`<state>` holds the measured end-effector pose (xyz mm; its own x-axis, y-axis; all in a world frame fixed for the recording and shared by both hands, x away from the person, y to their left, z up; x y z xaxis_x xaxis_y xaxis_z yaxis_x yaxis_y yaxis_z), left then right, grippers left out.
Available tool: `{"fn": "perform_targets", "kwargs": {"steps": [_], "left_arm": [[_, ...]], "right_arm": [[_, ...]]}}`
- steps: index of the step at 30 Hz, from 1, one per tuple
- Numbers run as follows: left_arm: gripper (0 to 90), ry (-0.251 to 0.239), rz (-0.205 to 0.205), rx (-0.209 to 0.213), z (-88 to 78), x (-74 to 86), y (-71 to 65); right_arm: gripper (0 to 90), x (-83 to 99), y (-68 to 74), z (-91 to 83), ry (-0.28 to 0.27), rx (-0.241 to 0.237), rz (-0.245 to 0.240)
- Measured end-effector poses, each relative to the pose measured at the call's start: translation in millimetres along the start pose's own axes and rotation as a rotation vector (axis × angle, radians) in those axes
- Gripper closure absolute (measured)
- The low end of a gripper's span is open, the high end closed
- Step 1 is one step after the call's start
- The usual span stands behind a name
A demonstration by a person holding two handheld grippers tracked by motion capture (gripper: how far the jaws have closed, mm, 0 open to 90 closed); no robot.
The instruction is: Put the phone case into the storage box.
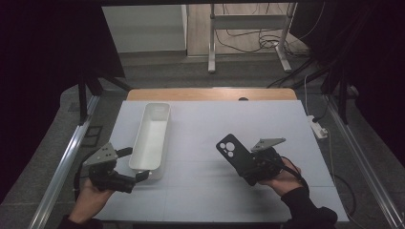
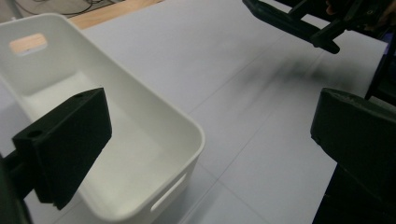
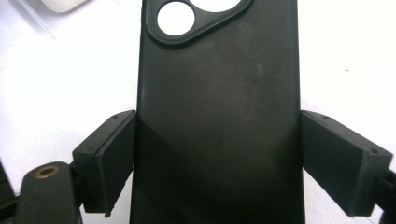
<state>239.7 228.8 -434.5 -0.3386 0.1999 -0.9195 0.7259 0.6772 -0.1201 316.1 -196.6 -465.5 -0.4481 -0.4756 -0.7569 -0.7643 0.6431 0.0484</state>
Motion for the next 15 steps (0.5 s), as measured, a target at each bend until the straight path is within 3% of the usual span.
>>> {"fn": "perform_targets", "kwargs": {"steps": [15], "left_arm": [[0.0, 0.003, 0.058, 0.095, 34.5, -21.5, -6.7]], "right_arm": [[14.4, 7.1, 2.5, -21.8, -0.06, -0.024, 0.009]]}}
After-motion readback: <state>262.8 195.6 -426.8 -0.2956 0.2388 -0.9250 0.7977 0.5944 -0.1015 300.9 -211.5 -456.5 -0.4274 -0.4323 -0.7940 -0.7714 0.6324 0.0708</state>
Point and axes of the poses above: each handheld gripper's, and its own axes: z roughly forward along the jaws, x roughly out of its underside, y roughly to its left, the point moved 2 cm from there along z, roughly forward along the jaws, and after that the axes turned 8 degrees about -y, right-handed, at the moved point
